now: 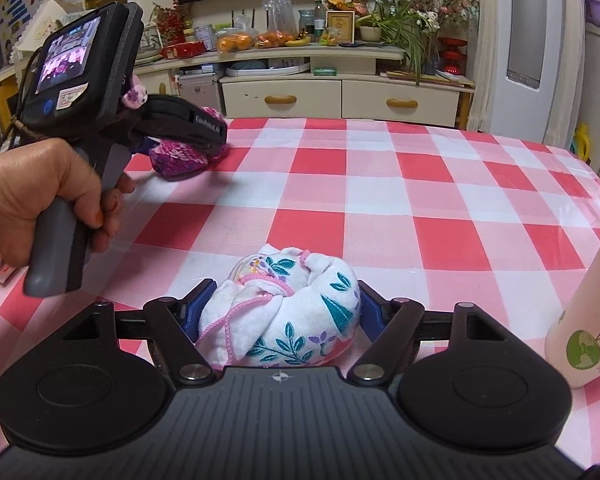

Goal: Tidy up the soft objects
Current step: 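Grasp the white floral cloth bundle with the right gripper while the left gripper grasps the pink knit sock, then lift the pink knit sock with the left gripper while the right gripper holds the cloth bundle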

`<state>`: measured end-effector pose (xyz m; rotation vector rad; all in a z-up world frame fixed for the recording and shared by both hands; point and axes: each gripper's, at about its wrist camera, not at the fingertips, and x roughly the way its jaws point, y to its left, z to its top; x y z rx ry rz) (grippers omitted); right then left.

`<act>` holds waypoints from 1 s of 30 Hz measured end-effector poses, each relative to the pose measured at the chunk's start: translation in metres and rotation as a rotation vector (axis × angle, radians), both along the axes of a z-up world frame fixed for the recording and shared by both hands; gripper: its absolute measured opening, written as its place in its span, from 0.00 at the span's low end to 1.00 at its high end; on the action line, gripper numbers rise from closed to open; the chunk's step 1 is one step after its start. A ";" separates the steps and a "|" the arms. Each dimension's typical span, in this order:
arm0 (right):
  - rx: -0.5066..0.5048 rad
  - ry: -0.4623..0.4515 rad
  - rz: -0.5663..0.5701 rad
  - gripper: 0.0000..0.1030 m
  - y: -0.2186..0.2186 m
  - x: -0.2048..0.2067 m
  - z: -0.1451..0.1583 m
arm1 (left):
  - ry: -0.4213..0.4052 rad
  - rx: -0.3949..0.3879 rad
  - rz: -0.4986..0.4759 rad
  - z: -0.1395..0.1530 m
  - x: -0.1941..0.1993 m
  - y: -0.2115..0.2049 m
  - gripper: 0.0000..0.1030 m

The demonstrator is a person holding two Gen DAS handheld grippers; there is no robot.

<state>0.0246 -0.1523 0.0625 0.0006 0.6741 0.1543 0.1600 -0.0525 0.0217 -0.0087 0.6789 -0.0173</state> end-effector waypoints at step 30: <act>-0.106 -0.049 0.074 0.87 0.030 -0.034 -0.004 | 0.081 -0.016 -0.052 0.000 -0.167 0.031 0.50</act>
